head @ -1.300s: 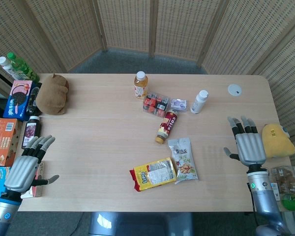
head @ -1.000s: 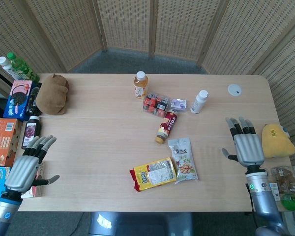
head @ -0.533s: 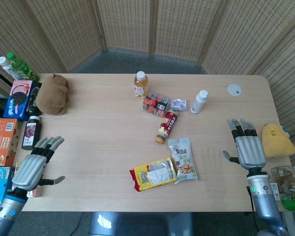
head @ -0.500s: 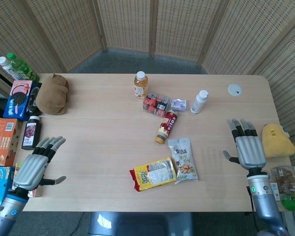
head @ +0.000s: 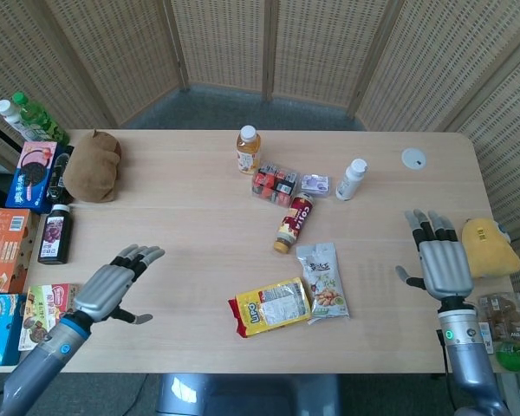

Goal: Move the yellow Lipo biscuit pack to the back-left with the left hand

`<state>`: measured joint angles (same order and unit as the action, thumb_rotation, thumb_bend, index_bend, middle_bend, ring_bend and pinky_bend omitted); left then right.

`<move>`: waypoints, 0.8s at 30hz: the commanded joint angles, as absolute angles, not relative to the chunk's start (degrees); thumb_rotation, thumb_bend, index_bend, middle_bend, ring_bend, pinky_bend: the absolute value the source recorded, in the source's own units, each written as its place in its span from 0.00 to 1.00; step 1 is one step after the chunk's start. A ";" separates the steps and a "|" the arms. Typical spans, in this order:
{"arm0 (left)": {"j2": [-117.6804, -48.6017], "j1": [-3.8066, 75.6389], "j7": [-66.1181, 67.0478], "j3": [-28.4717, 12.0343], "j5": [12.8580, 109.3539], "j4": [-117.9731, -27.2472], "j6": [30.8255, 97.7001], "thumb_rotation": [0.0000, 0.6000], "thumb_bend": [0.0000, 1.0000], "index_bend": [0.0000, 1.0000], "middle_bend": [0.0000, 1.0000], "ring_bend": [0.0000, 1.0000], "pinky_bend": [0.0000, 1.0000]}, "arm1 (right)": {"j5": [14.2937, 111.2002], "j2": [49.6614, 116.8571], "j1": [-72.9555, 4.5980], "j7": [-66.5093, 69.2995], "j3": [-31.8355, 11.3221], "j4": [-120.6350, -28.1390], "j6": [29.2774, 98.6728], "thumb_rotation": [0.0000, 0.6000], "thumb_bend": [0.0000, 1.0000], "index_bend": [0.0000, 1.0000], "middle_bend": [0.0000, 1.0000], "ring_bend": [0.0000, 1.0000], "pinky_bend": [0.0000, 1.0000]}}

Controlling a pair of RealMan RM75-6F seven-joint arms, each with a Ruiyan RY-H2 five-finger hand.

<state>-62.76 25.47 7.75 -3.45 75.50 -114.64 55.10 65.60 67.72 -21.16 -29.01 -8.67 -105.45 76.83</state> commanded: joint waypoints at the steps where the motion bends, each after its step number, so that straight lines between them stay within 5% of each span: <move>1: -66.13 28.52 10.82 -4.21 72.85 -113.55 52.25 0.93 0.00 0.00 0.00 0.00 0.00 | 65.42 67.56 -21.07 -29.22 -8.76 -105.68 76.98 0.88 0.25 0.00 0.09 0.00 0.00; 10: -73.20 35.07 14.58 -5.30 64.60 -111.71 46.82 0.77 0.00 0.00 0.00 0.00 0.00 | 65.06 67.11 -20.57 -29.20 -8.84 -106.55 77.42 0.87 0.25 0.00 0.09 0.00 0.00; 24: -86.93 41.67 31.29 -3.70 55.07 -107.73 53.43 0.73 0.00 0.00 0.00 0.00 0.00 | 65.50 66.41 -20.06 -28.34 -9.00 -107.24 77.78 0.87 0.25 0.00 0.09 0.00 0.00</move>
<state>-84.86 40.65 29.36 -4.16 56.02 -108.90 51.77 65.49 66.42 -20.07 -28.34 -9.00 -107.24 77.76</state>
